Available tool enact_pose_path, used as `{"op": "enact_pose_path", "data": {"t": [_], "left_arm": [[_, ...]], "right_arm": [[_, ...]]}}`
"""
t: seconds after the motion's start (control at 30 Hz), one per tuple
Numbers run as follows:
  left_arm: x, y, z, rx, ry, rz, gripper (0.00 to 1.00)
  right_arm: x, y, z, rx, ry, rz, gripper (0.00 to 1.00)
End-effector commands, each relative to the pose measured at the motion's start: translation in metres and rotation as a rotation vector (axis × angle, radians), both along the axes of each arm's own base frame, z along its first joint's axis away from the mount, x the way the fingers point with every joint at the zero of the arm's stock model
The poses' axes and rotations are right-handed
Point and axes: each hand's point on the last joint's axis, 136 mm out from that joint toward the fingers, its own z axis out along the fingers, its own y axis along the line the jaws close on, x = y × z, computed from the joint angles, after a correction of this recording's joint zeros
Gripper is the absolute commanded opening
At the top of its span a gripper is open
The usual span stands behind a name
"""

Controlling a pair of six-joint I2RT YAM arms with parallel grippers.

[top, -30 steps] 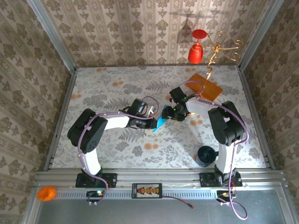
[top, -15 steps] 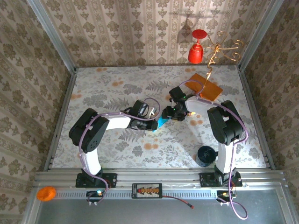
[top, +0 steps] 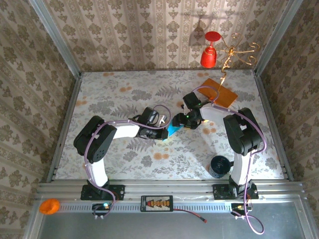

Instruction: Fold a paper plane with a square sheet of paper (pick it up from the middle)

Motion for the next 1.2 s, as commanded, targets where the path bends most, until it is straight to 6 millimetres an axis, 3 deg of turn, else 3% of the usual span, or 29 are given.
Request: {"op": "enact_pose_path", "data": {"t": [0.0,0.13,0.33,0.43,0.63,0.83,1.0,1.17], "left_arm": [[-0.012,0.010,-0.020,0.061,0.034,-0.017,0.10],[-0.013,0.012,-0.022,0.066,0.037,-0.016,0.10],[-0.012,0.011,-0.020,0.063,0.035,-0.018,0.10],[-0.011,0.008,-0.018,0.055,0.031,-0.022,0.10],[-0.009,0.006,-0.014,0.047,0.026,-0.025,0.10],[-0.009,0.005,-0.014,0.045,0.028,-0.029,0.10],[-0.009,0.005,-0.013,0.043,0.028,-0.025,0.10],[-0.009,0.006,-0.012,0.040,0.025,-0.022,0.10]], "right_arm": [[-0.002,-0.034,-0.023,-0.127,0.042,-0.050,0.68],[0.000,-0.033,-0.017,-0.102,0.041,-0.074,0.68],[0.011,-0.025,0.022,-0.039,-0.057,-0.073,0.71],[0.013,-0.024,0.032,-0.037,-0.082,-0.060,0.71],[0.011,-0.021,0.014,-0.071,-0.037,-0.039,0.72],[0.011,-0.007,0.012,-0.022,-0.035,-0.003,0.76],[0.008,-0.014,-0.002,-0.096,-0.004,-0.002,0.79],[0.004,-0.027,-0.015,-0.182,0.018,-0.012,0.74]]}}
